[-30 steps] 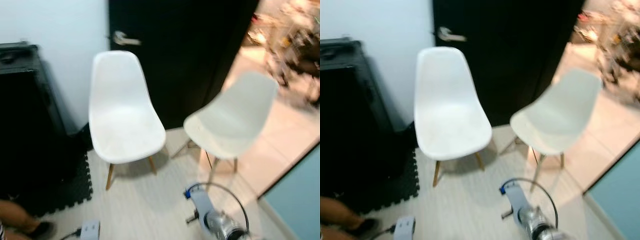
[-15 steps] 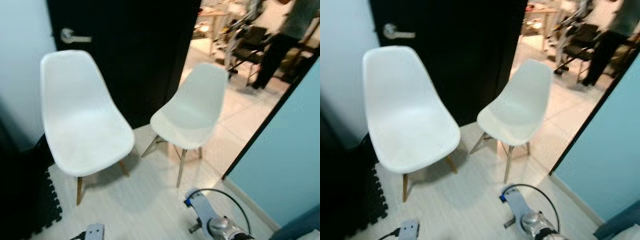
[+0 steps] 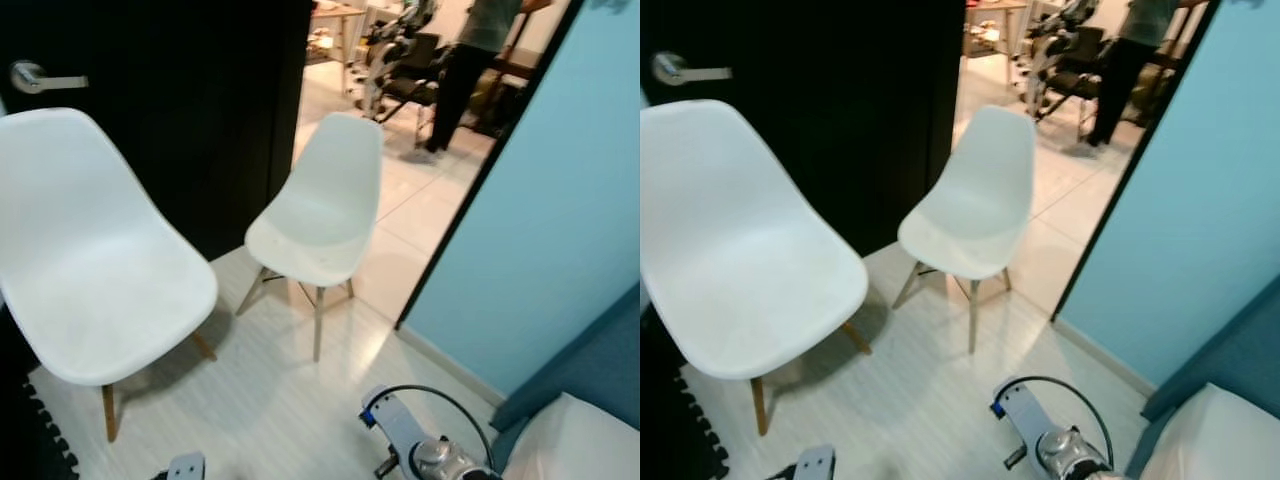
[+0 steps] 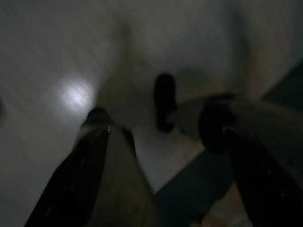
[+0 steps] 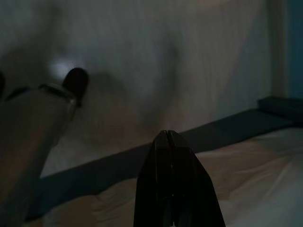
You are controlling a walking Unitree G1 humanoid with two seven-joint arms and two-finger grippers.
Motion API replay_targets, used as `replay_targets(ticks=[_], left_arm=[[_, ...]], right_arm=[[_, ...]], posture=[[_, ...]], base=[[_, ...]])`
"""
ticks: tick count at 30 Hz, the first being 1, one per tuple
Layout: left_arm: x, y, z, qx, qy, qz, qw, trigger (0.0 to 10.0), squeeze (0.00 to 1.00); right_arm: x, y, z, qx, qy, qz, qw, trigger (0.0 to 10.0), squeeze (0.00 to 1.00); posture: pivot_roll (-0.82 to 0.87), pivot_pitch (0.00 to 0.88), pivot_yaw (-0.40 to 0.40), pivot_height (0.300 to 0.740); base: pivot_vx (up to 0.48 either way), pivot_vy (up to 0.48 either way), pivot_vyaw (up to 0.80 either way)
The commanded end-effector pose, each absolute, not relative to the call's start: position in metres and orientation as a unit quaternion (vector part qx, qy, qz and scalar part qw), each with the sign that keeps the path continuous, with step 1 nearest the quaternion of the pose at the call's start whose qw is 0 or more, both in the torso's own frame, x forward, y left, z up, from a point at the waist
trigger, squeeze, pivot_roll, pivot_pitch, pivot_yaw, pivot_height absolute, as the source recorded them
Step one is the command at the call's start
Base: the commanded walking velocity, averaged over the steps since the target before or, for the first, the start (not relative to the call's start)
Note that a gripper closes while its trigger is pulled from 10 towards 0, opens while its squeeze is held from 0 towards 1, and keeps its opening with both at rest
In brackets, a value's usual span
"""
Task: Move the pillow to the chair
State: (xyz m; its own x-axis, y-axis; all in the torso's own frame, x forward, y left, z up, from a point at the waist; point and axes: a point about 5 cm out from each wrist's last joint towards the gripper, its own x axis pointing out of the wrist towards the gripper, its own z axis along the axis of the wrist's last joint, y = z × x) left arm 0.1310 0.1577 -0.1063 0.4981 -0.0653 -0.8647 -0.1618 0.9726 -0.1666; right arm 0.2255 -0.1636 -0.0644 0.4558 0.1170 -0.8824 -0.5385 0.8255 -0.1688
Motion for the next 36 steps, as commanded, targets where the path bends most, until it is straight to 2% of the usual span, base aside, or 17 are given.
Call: replay_targets(ticks=[1,16,27,36], left_arm=[[0.126,0.157,-0.108,-0.106,0.512,0.02,0.852,10.0,0.0],[0.116,0.155,-0.111,-0.109,0.52,0.019,0.847,10.0,0.0],[0.132,0.159,-0.106,-0.112,0.5,0.019,0.858,10.0,0.0],[0.135,0.155,-0.105,-0.126,0.493,0.025,0.861,10.0,0.0]], right_arm=[[0.222,-0.163,-0.066,-0.222,0.487,0.202,0.82,10.0,0.0],[0.212,-0.165,-0.073,-0.206,0.504,0.195,0.816,10.0,0.0],[0.215,-0.161,-0.071,-0.208,0.499,0.194,0.819,10.0,0.0],[0.213,-0.165,-0.072,-0.197,0.505,0.18,0.821,10.0,0.0]], posture=[[-0.01,0.0,-0.134,0.71],[0.02,0.0,-0.137,0.71],[0.0,0.0,-0.117,0.71],[0.0,0.0,-0.116,0.71]], base=[[0.0,0.0,-0.73],[0.0,0.0,-0.73],[0.0,0.0,-0.73],[0.0,0.0,-0.72]])
